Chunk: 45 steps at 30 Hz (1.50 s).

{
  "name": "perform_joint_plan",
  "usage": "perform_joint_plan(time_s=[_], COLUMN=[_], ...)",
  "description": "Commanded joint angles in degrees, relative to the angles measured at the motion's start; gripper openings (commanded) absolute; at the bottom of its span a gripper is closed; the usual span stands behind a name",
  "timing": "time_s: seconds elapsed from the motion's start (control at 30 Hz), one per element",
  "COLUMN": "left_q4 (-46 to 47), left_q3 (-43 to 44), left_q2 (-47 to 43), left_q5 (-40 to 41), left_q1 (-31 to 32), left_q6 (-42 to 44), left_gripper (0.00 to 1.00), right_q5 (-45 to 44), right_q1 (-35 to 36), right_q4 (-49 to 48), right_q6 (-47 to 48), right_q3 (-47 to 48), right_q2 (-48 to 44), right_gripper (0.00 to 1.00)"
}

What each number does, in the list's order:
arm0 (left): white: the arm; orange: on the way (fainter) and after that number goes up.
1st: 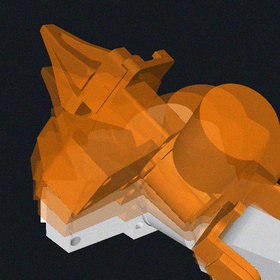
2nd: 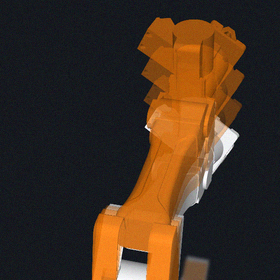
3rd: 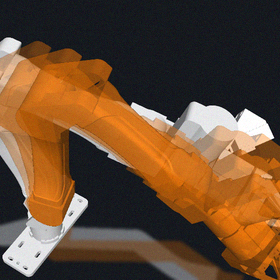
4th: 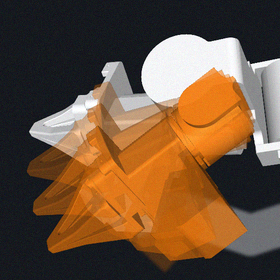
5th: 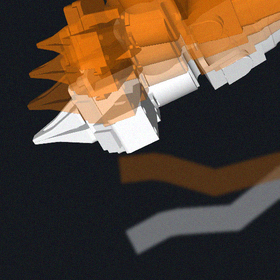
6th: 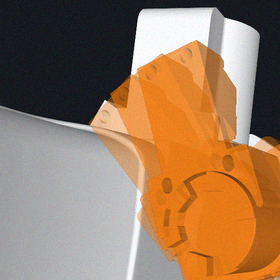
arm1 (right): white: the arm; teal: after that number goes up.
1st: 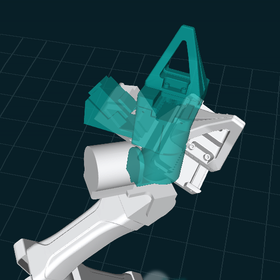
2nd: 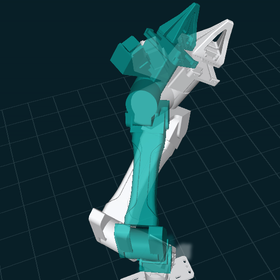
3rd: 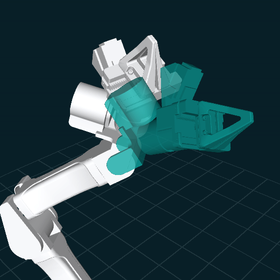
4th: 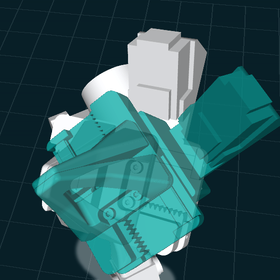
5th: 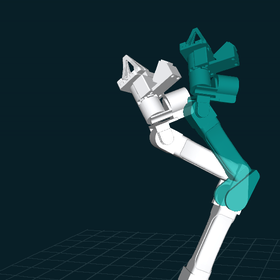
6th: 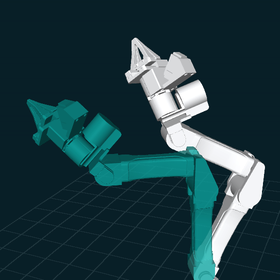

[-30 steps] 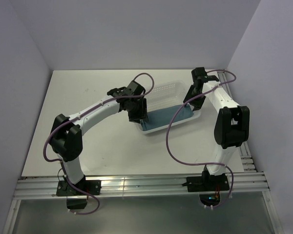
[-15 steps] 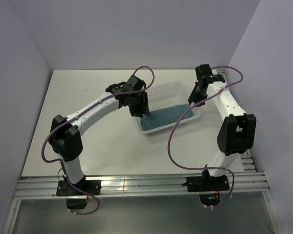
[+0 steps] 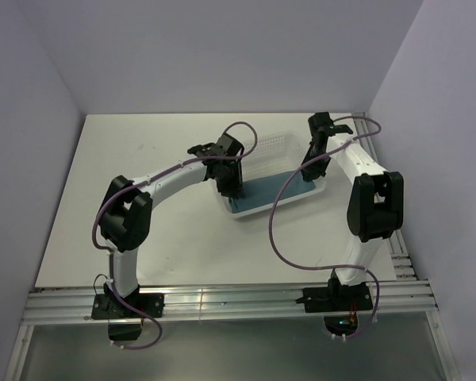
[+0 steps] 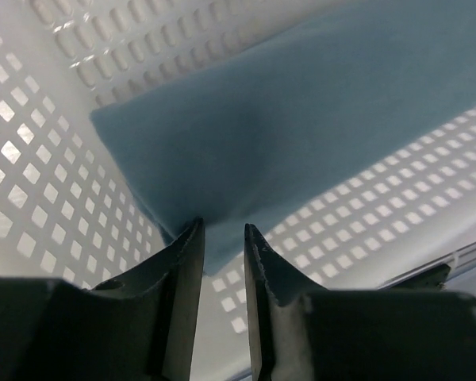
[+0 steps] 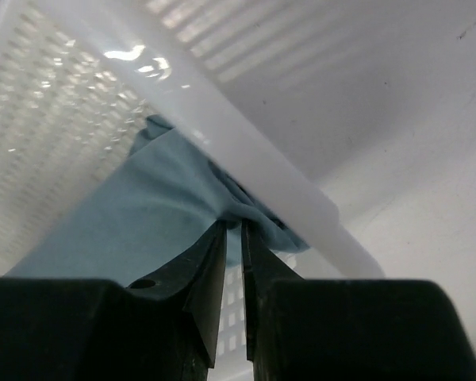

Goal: Roll the t-shirts
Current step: Place the rolled tshirt into the container

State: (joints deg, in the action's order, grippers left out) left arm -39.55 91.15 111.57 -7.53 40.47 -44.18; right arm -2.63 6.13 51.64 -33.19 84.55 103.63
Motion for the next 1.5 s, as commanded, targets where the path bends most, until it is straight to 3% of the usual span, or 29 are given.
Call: perform_joint_plan(time_s=[0.0,0.17,0.3,0.57,0.67,0.7,0.77,0.87,1.03,1.33,1.47], left_q4=[3.07,2.81,1.58,-8.15,-10.28,-11.68,-12.83,-11.96,-6.26,0.96,3.42], left_q3=[-3.17,-5.72,-4.5,11.05,15.98,16.59,16.52,9.94,-4.55,-12.49,-11.62], left_q2=[-1.97,-2.24,-1.62,-1.97,-2.84,-3.2,-5.04,-9.68,-18.91,-18.15,-14.29], left_q5=[-0.12,0.67,1.46,3.57,4.28,4.45,5.59,6.56,9.44,8.76,10.6], left_q1=[-0.04,-0.04,-0.04,-0.39,-0.83,-1.0,-1.7,-3.19,-5.22,-5.57,-5.75], left_q6=[-0.11,1.29,2.35,4.28,4.46,4.37,3.41,1.13,-1.6,-3.27,-3.98], left_gripper=[0.31,0.29,0.29,0.41,0.48,0.52,0.71,0.85,0.84,0.75,0.62], right_q5=[-3.69,-6.07,-5.63,-2.73,0.16,1.22,0.36,-2.29,-2.54,-0.36,0.96], right_q1=[0.2,0.2,0.11,0.11,-0.24,-0.5,-0.77,-1.29,-5.15,-5.69,-5.69], right_q4=[-0.4,-0.57,0.22,3.03,2.77,3.55,4.78,4.53,2.59,-1.35,-4.88], right_q6=[-0.56,-0.47,-0.12,1.02,2.42,2.95,4.18,5.41,5.86,-2.57,-7.84], right_q3=[-1.49,-1.33,1.13,8.87,10.1,10.63,12.12,10.47,4.24,-10.61,-13.89], right_q2=[1.48,3.93,5.26,2.01,-0.01,-0.19,-0.19,-2.37,-7.64,-13.28,-11.98], right_gripper=[0.2,0.17,0.21,0.39,0.55,0.57,0.59,0.65,0.71,0.69,0.54])
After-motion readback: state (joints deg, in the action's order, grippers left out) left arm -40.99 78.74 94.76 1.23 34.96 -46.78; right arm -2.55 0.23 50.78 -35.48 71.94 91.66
